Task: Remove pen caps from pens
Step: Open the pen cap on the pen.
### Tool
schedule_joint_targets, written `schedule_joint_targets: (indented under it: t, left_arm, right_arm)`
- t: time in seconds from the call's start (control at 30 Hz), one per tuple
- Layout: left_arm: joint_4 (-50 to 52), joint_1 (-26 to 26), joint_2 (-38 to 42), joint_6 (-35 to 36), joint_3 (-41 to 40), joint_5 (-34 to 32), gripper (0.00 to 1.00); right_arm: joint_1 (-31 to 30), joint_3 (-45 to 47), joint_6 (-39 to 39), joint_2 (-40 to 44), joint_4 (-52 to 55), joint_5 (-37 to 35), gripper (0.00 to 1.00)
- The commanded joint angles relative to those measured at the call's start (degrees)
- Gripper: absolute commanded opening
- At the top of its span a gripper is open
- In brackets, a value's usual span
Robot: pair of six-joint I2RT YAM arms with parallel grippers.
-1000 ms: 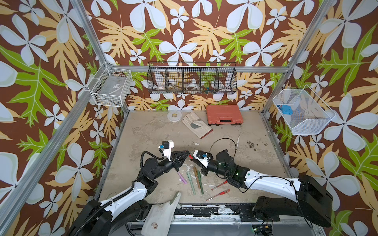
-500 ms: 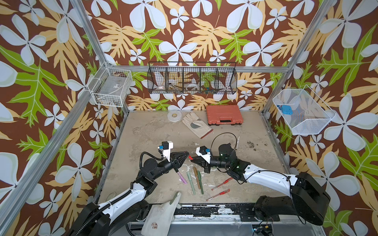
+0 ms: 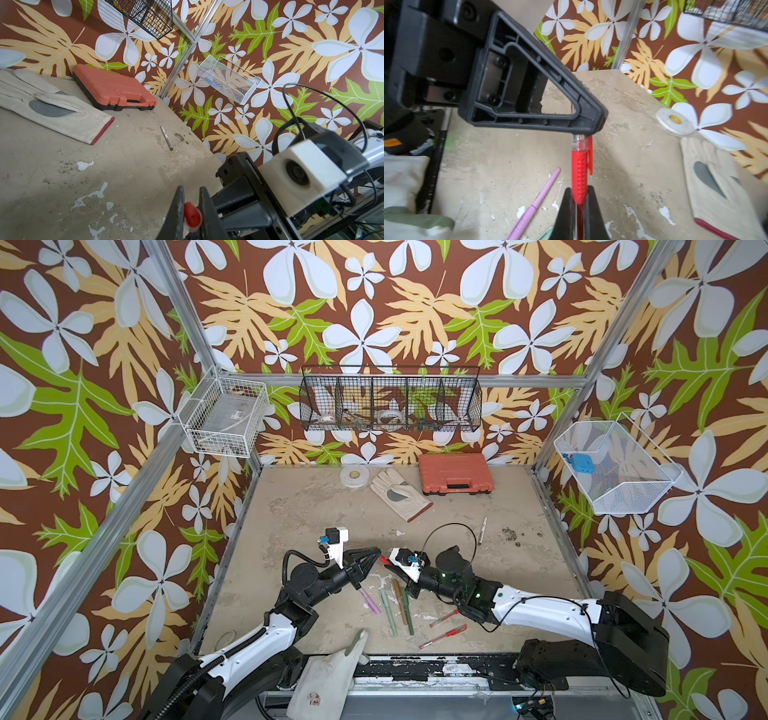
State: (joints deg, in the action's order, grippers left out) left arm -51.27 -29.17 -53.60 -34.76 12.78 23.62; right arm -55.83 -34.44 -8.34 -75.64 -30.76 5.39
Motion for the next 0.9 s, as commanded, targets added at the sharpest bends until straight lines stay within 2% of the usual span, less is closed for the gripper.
schedule_joint_targets:
  t: [0.0,0.1,0.33,0.53,0.67,0.73,0.8,0.87]
  left_arm:
    - [-7.03,1.37,0.25,-2.11,0.27,-10.34,0.00]
    - [-6.48,1.48,-0.27,-2.33,1.21,-10.80,0.00]
    - [-9.01,2.47,-2.12,-1.91,2.39,-7.01,0.00]
    - [-12.42,4.53,-3.94,-4.22,2.43,-3.90,0.00]
    - [-12.57,4.62,-3.84,-3.86,2.69,-2.97,0.00]
    - [-12.29,4.67,-3.51,-3.49,2.61,-3.24,0.00]
    - [-11.81,4.64,-3.27,-3.38,2.54,-3.52,0.00]
    - [-11.42,4.65,-3.18,-3.50,2.54,-4.13,0.00]
  right_arm:
    - [-2.38,1.21,-2.37,0.31,4.40,-15.81,0.00]
    - [-2.21,1.22,-2.32,0.48,4.42,-10.82,0.00]
    - [7.80,-1.61,4.11,-1.42,8.39,22.18,0.00]
    - [12.03,-3.52,6.07,-4.44,9.83,35.70,0.00]
    - [13.12,-4.76,6.27,-6.06,11.14,40.41,0.00]
    - [13.18,-5.03,6.14,-6.15,11.52,39.79,0.00]
    - [12.67,-4.50,5.94,-5.38,11.00,35.33,0.00]
    - [10.07,-3.62,4.33,-3.94,10.93,25.19,0.00]
